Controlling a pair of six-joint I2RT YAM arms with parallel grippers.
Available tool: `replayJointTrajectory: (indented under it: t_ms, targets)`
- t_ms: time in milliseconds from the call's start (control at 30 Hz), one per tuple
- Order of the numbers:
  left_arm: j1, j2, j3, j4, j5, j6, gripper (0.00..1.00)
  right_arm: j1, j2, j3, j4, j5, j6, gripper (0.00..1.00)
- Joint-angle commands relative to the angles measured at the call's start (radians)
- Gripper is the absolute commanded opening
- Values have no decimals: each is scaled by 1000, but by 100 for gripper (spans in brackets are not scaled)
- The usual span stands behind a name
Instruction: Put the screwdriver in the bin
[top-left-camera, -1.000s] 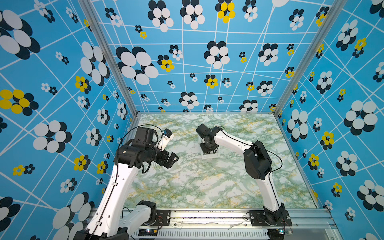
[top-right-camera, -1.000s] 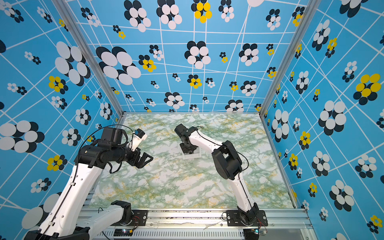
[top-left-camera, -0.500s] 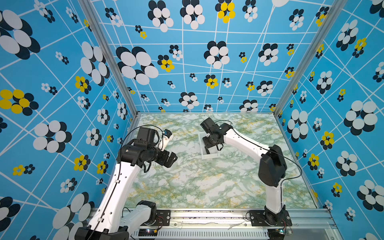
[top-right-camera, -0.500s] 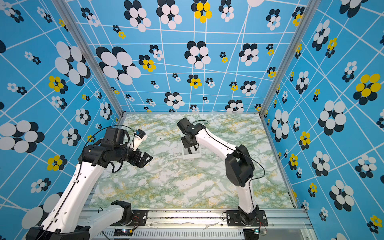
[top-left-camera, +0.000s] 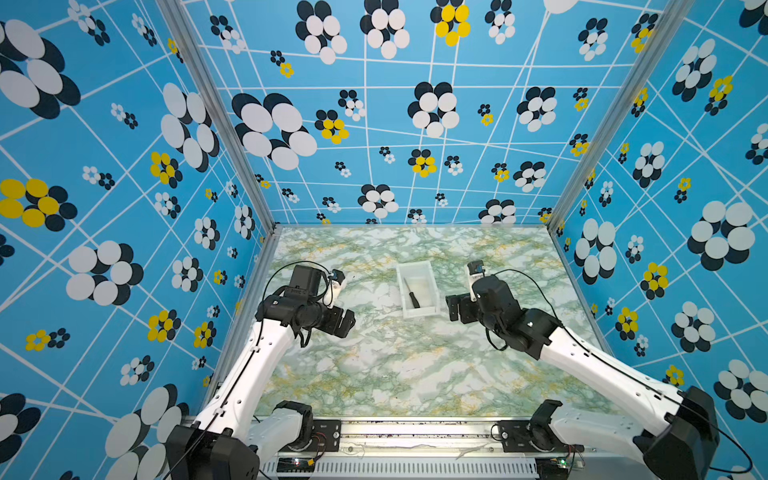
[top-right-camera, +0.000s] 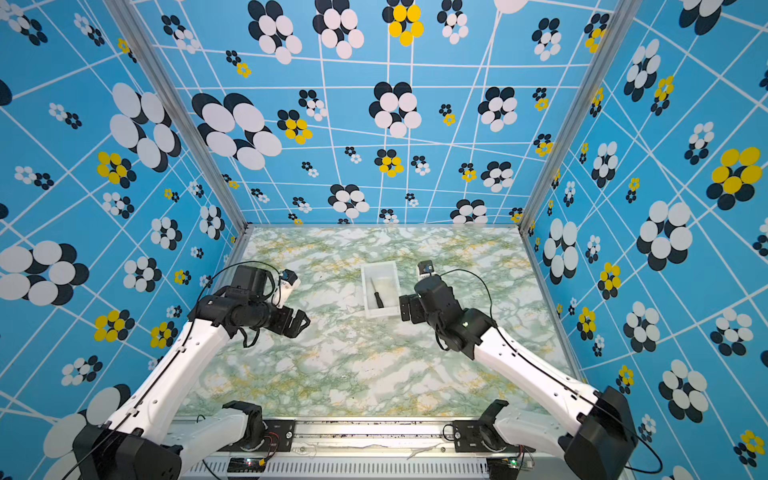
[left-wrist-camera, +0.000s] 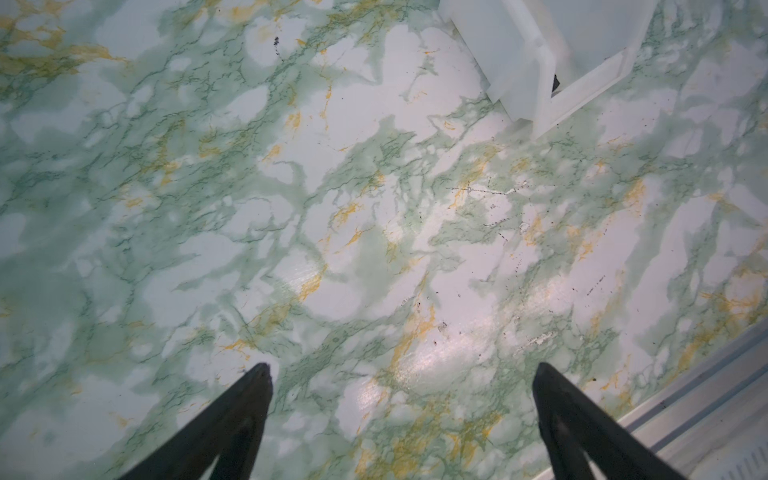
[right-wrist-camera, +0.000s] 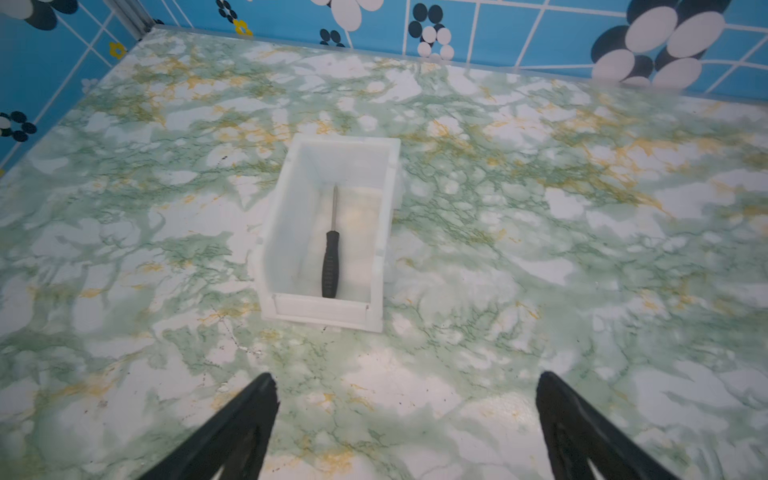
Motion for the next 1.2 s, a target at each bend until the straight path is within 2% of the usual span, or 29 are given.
replayJointTrajectory:
  t_ms: [0, 100, 200, 300, 400, 667, 833, 933, 1067, 1167]
  targets:
    - [-5, 3, -45, 155, -26, -62, 99, -4, -129, -115, 49, 179, 64, 99]
    - [-3, 22, -87, 248, -37, -92, 99, -5, -290, -230, 82, 284, 66, 99]
    - [-1, 23, -136, 337, -27, -97, 99, -6, -443, -321, 144, 344, -29, 99]
    - [1, 28, -183, 434, -60, -101, 99, -15, -556, -375, 150, 402, -85, 99]
    - [16, 52, -225, 545, -110, -123, 99, -32, -608, -392, 127, 414, -102, 99]
    - [140, 122, -333, 919, -149, -217, 99, -61, -614, -462, 214, 435, -146, 99]
    - [210, 159, -390, 1143, -218, -249, 99, -134, -600, -481, 270, 425, -175, 99]
    - [228, 175, -437, 1267, -239, -250, 99, -199, -571, -461, 269, 384, -185, 99]
    - [232, 203, -552, 1523, -244, -239, 99, -275, -502, -427, 279, 332, -169, 99]
    - [234, 217, -577, 1559, -195, -221, 99, -322, -447, -423, 326, 325, -162, 99]
